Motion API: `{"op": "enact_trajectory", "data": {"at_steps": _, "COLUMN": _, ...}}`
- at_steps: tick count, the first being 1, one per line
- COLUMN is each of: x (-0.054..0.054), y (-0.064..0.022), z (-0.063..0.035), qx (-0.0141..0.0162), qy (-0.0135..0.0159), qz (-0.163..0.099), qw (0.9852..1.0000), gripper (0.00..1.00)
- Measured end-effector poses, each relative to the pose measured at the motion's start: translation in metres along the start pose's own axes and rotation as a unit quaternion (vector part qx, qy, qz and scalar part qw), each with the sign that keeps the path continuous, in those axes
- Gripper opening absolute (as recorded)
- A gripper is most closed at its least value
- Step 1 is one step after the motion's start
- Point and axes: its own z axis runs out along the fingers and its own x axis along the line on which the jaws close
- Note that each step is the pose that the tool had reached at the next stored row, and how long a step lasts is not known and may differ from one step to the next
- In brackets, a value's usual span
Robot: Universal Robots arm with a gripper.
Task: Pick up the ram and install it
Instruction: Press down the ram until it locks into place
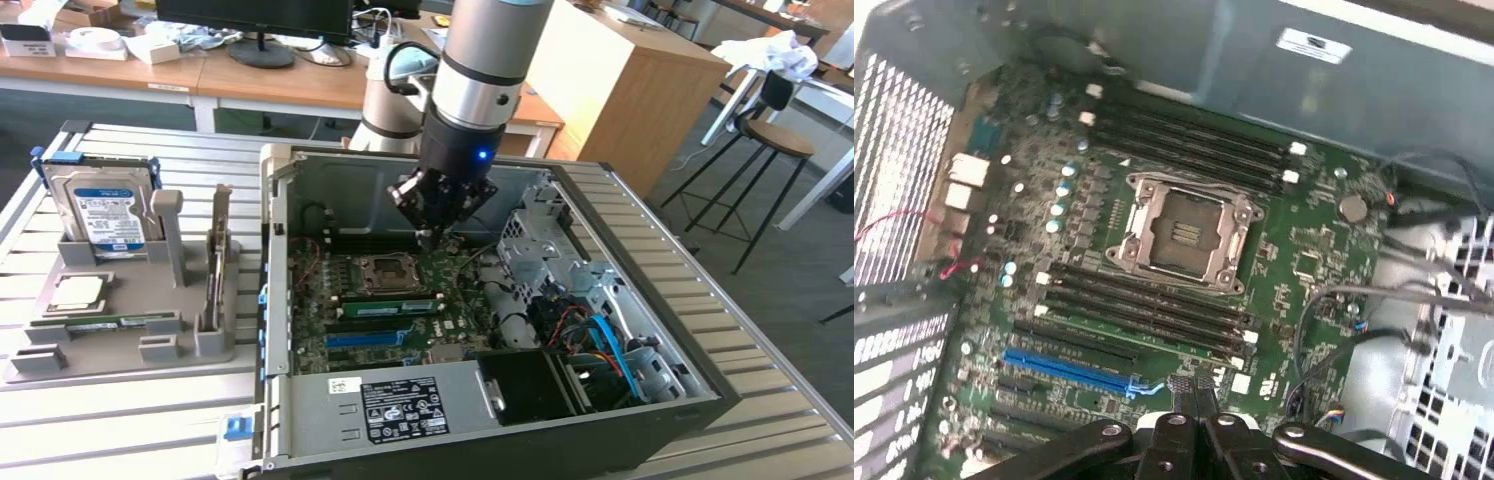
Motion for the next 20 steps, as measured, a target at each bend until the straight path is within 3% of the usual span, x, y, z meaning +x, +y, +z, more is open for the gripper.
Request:
{"op": "enact_trajectory", "data": {"at_steps": 7, "x": 0.0001, "y": -0.0001, "z": 0.0013, "qx": 0.0017, "qy": -0.0022, "qz": 0.061, "qw": 0.9981, "gripper": 0.10}}
{"op": "enact_trajectory", "data": {"at_steps": 17, "x": 0.0002, "y": 0.0000, "z": 0.0015, "qx": 0.0014, "qy": -0.0021, "qz": 0.062, "qw": 0.9981, "gripper": 0.10}}
{"op": "enact_trajectory", "data": {"at_steps": 20, "x": 0.0001, "y": 0.0000, "z": 0.0015, "qx": -0.0001, "qy": 0.0001, "qz": 0.062, "qw": 0.9981, "gripper": 0.10}}
